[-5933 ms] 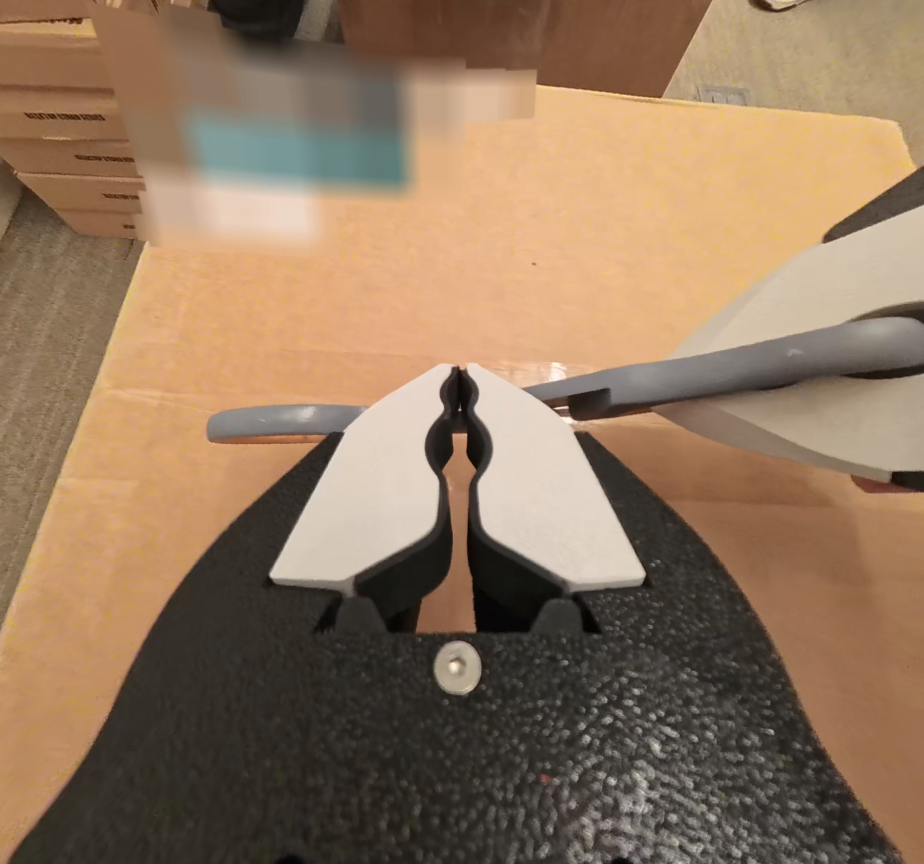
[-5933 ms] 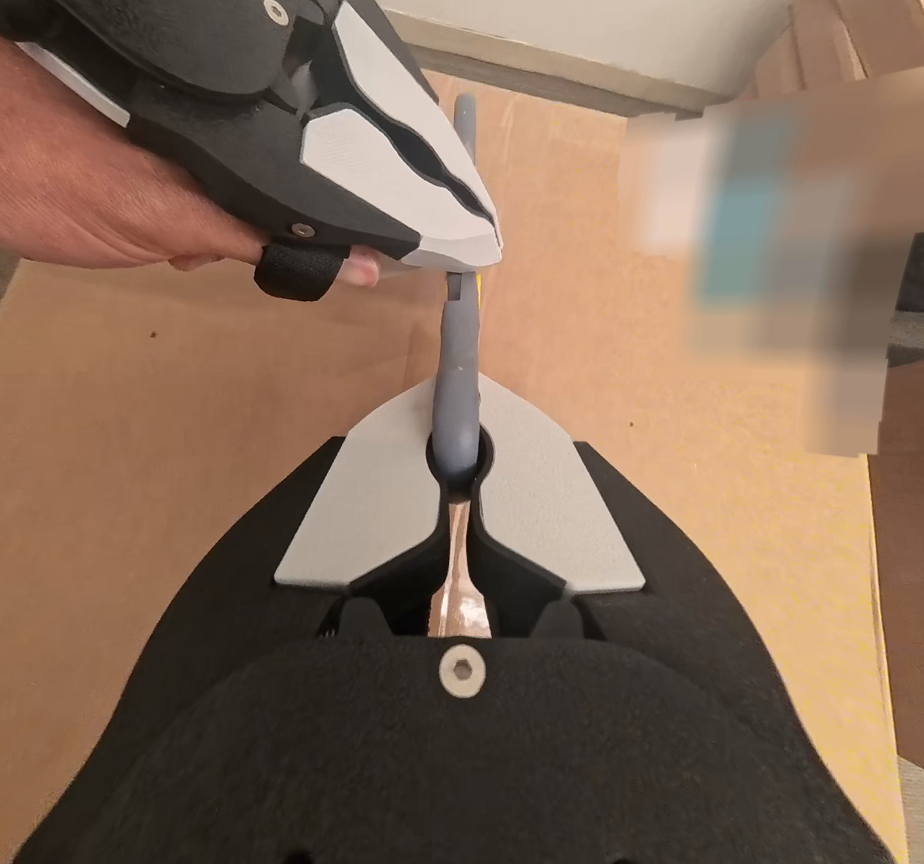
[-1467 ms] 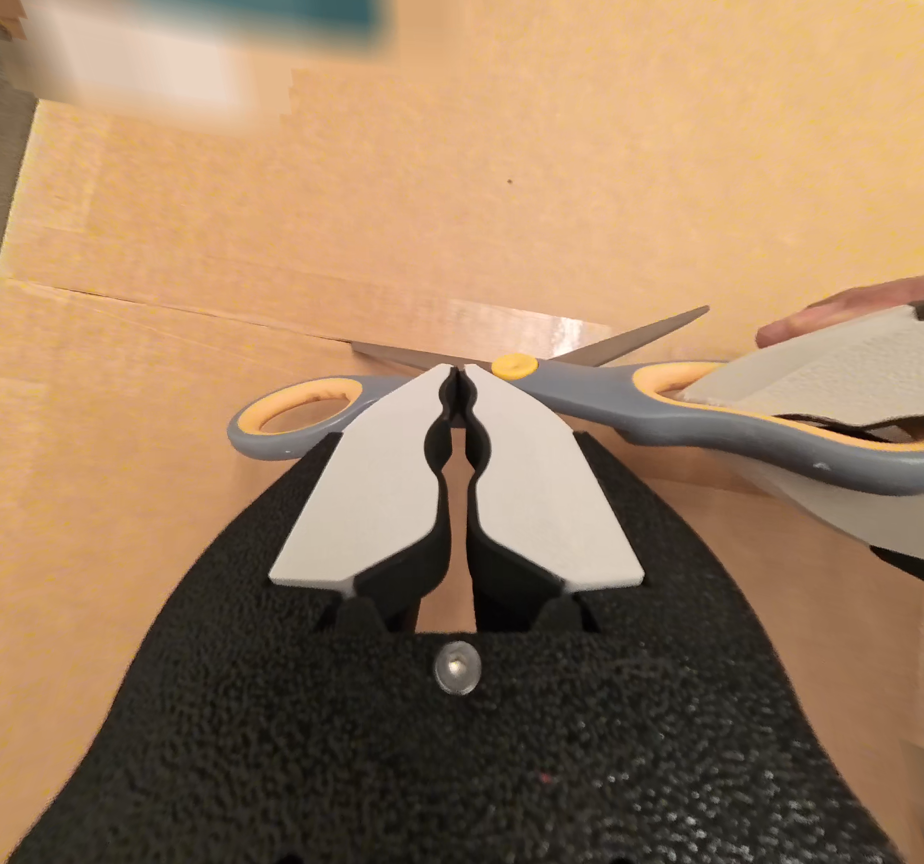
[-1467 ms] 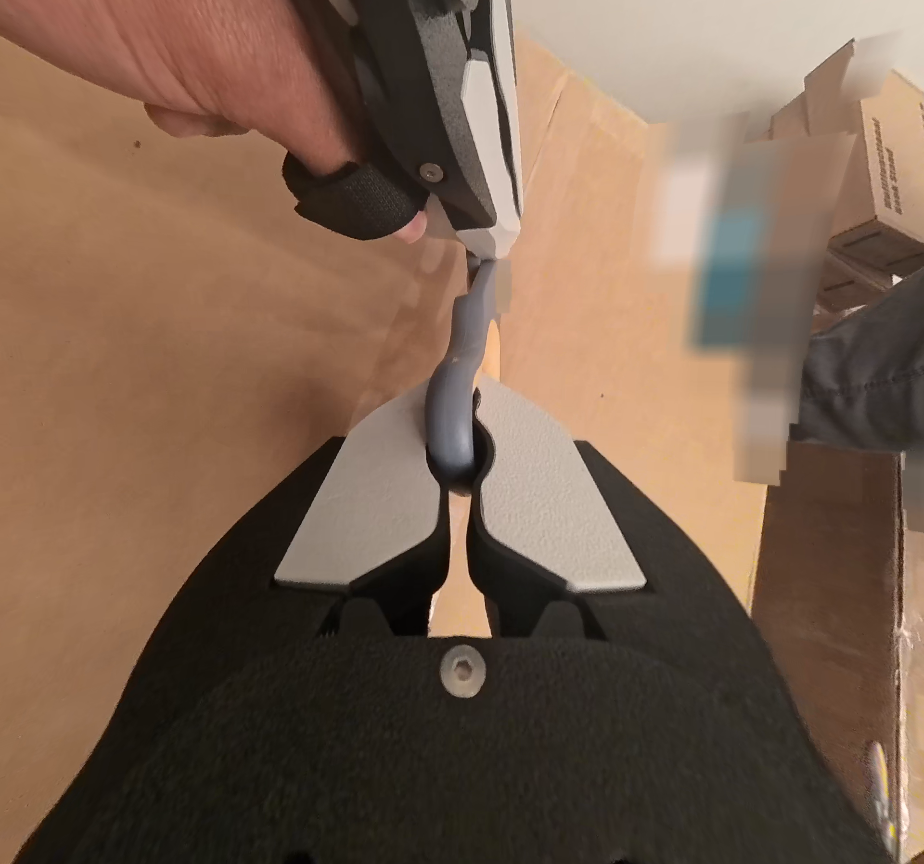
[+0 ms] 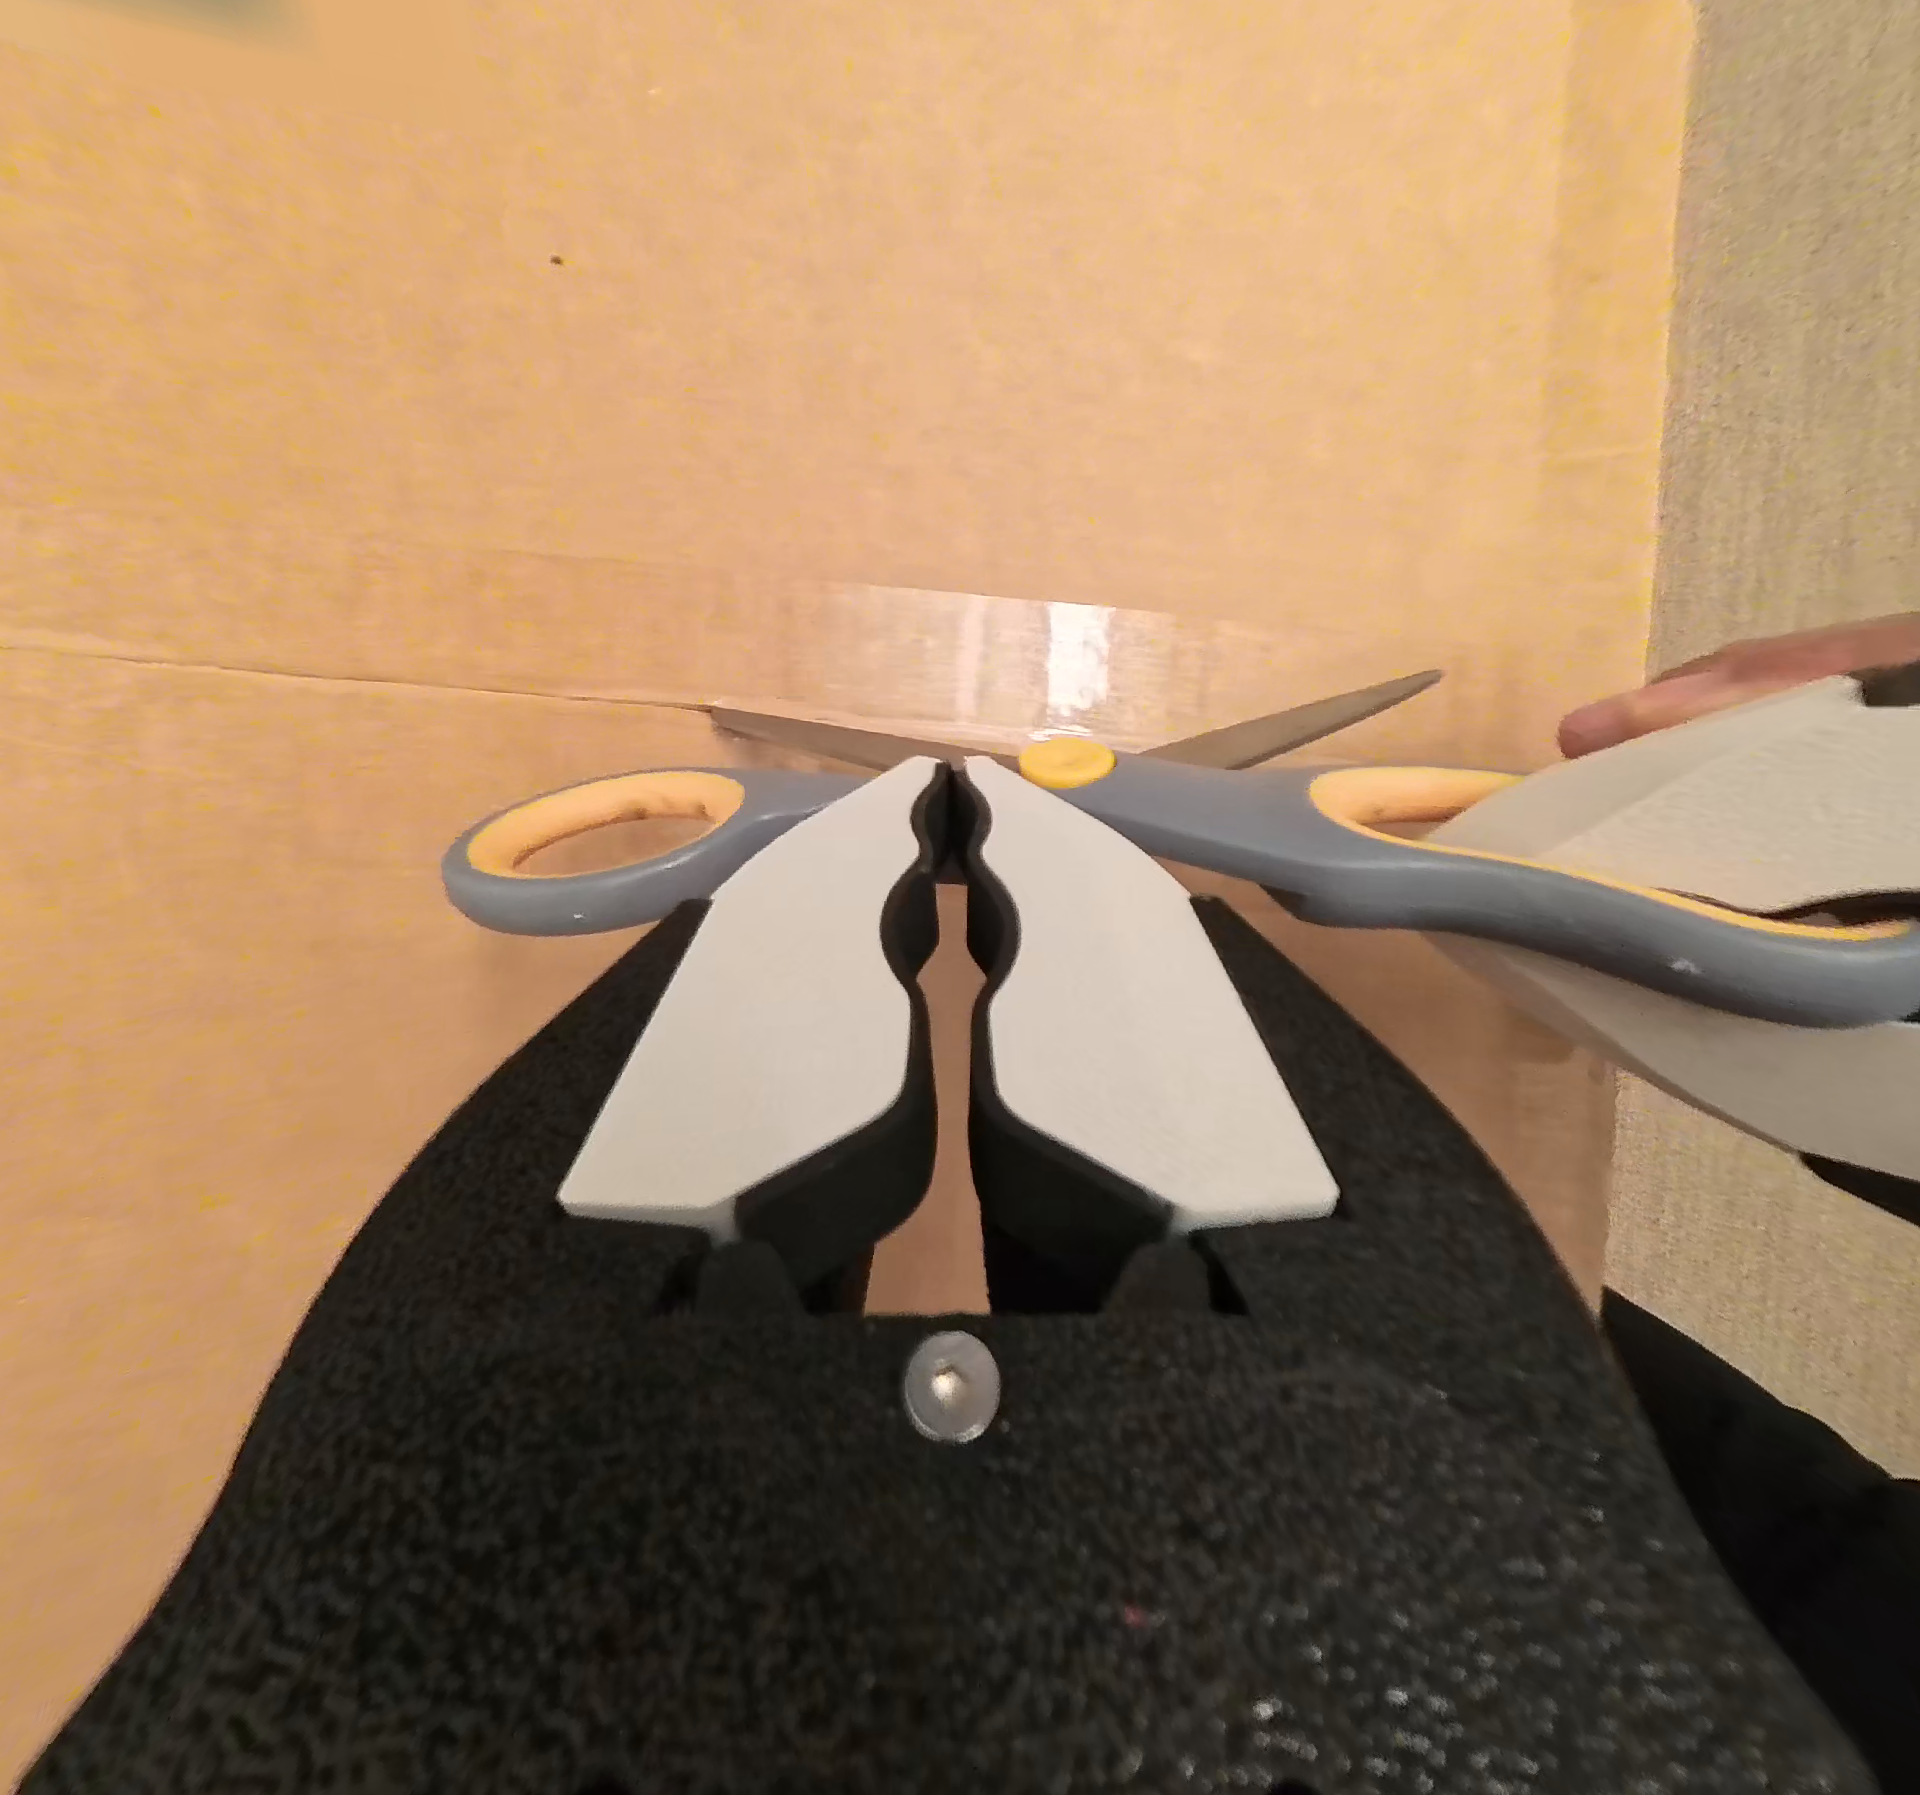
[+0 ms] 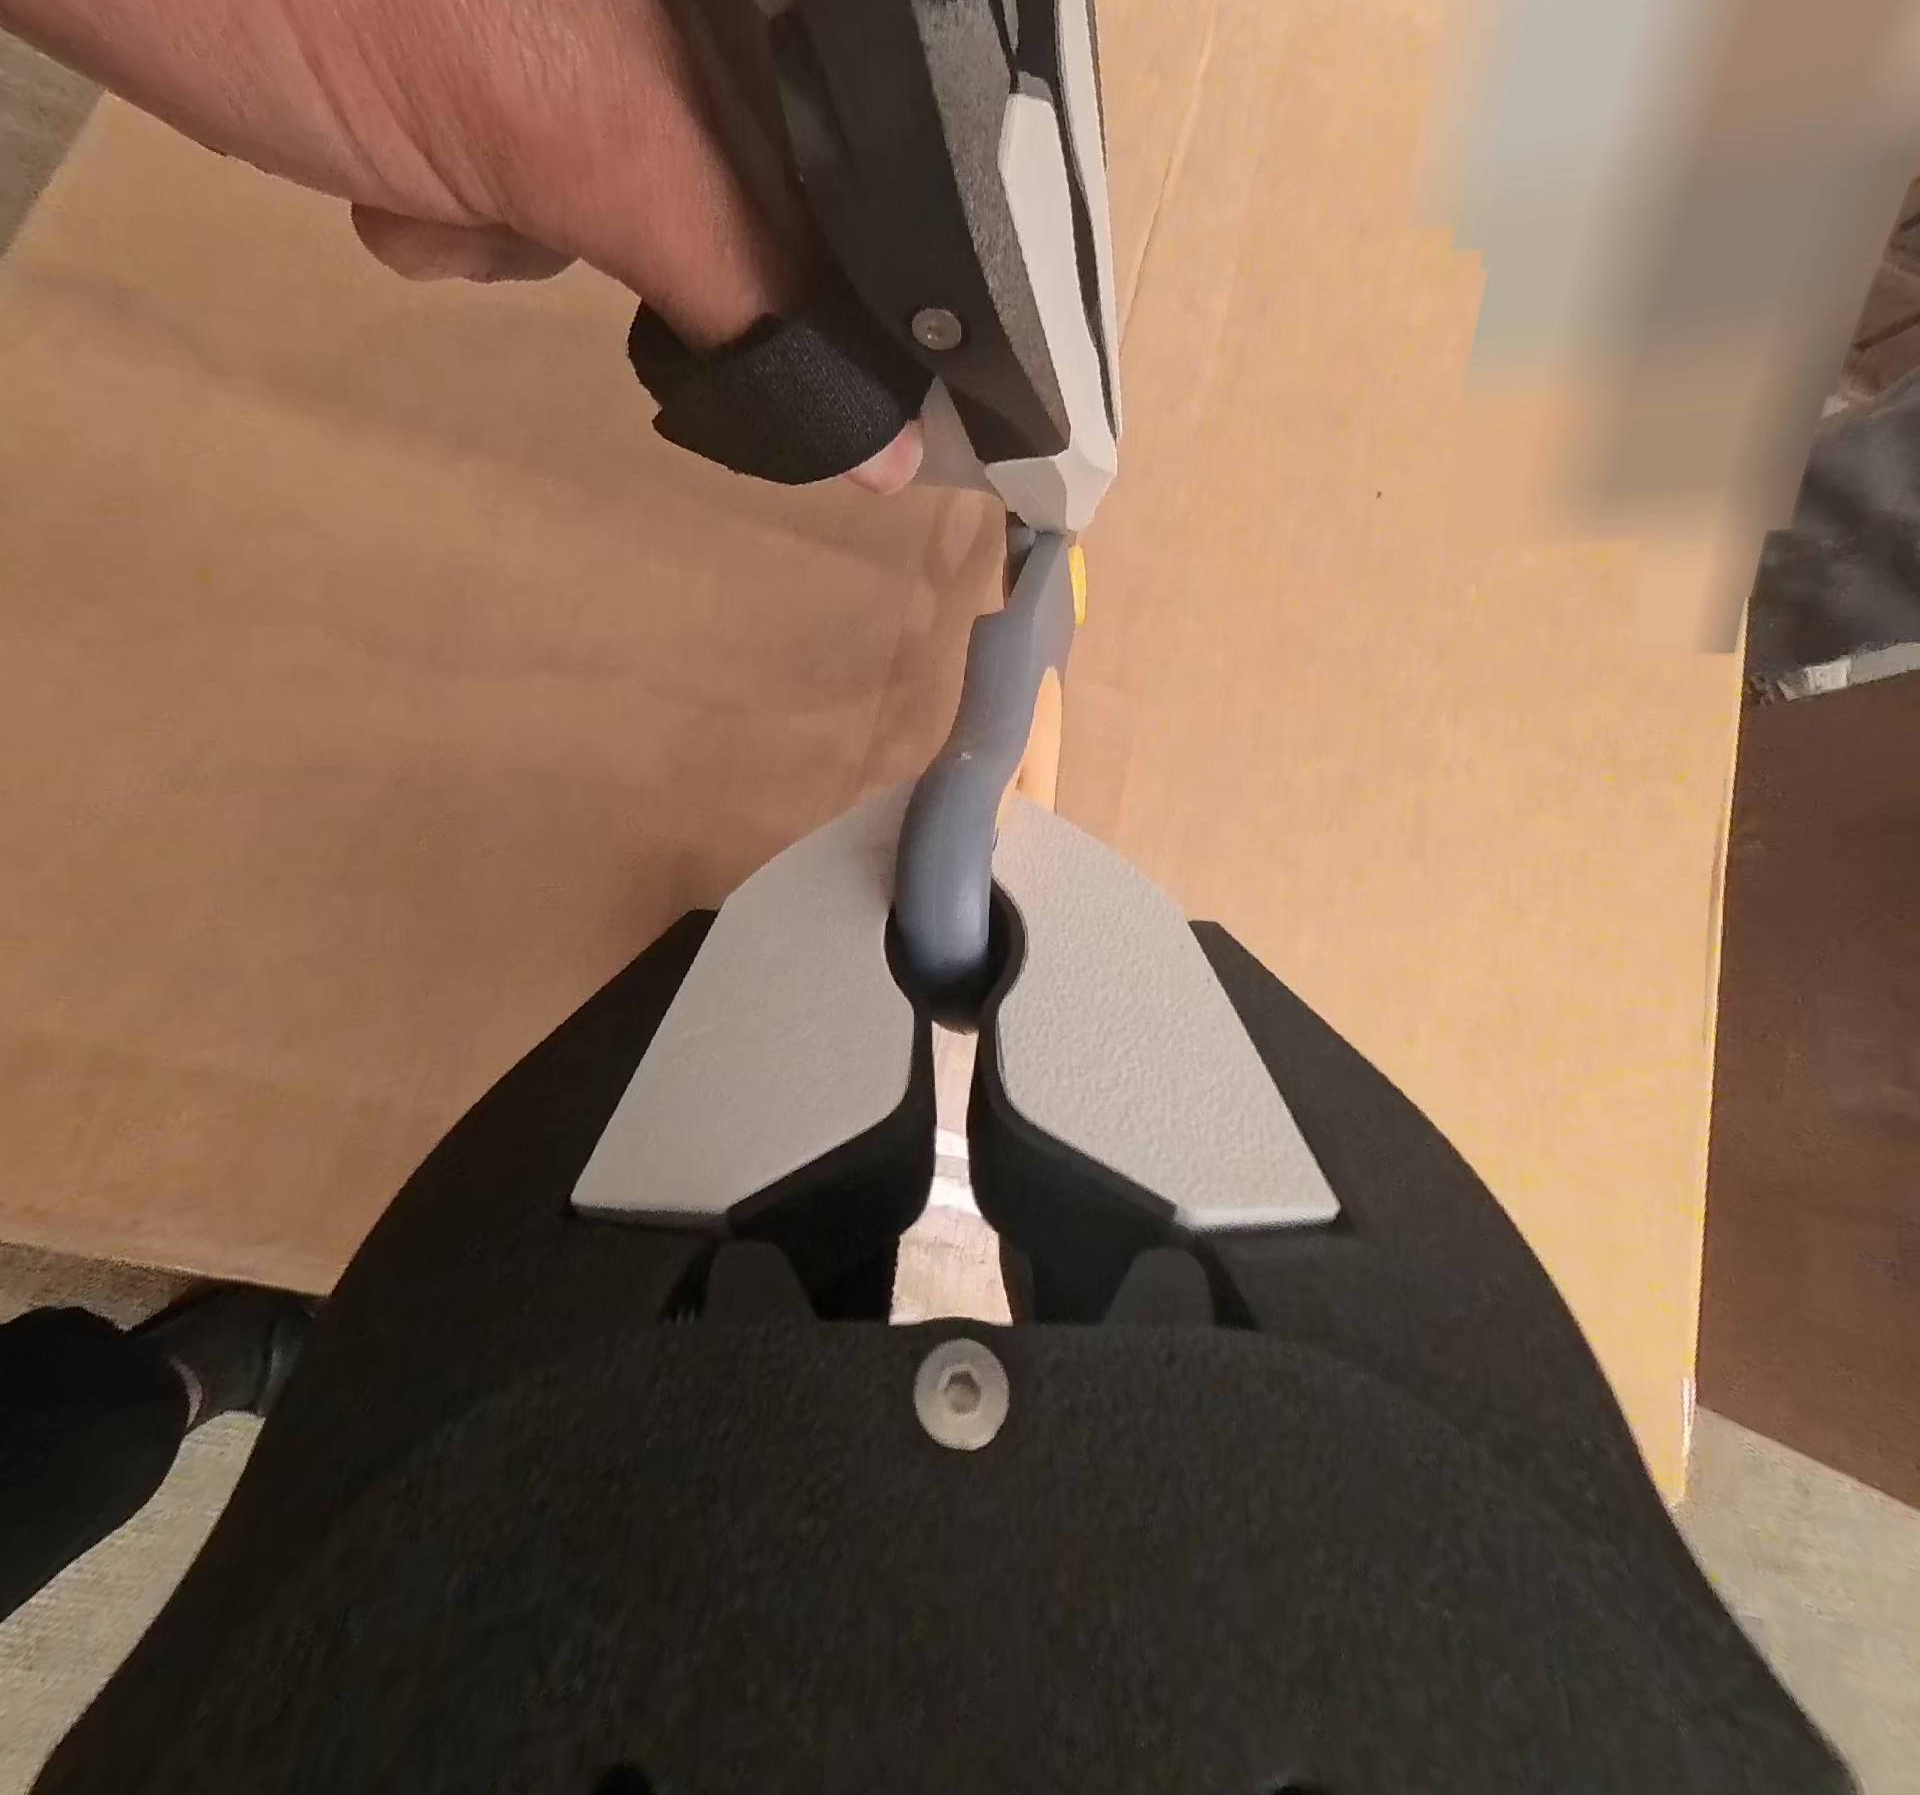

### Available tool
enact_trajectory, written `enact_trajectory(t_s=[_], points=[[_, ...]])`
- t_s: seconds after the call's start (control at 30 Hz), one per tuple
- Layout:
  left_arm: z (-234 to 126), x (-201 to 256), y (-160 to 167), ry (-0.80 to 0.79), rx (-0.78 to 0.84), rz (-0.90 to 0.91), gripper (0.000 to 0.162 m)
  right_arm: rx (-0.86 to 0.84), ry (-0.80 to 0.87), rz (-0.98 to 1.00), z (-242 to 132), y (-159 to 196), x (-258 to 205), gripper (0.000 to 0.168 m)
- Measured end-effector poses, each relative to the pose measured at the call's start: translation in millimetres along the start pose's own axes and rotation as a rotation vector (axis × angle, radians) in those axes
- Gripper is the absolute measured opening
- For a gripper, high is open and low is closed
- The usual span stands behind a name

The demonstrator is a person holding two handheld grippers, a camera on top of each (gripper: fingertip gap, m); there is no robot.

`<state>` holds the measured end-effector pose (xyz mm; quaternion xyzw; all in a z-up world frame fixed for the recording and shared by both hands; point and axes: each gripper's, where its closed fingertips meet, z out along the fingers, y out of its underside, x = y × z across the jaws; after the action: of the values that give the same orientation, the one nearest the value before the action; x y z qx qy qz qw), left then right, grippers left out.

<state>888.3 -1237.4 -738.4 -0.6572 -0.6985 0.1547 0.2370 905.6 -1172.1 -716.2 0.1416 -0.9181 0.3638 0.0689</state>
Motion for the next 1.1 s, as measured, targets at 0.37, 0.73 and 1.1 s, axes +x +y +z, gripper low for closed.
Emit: enact_trajectory(t_s=[0.37, 0.73, 1.1], points=[[1.5, 27.5, 2.8, 0.023, -0.013, -0.014, 0.0, -0.014, -0.009, 0.007, -20.5, 16.2, -5.4, 0.0], [2.7, 62.7, 6.4, 0.042, -0.024, -0.013, 0.0, -0.022, -0.018, 0.032, -46.6, 37.4, -14.7, 0.0], [4.7, 94.0, 9.7, 0.075, -0.03, -0.02, 0.0, -0.039, -0.021, 0.04, -69.9, 57.3, -22.0, 0.0]])
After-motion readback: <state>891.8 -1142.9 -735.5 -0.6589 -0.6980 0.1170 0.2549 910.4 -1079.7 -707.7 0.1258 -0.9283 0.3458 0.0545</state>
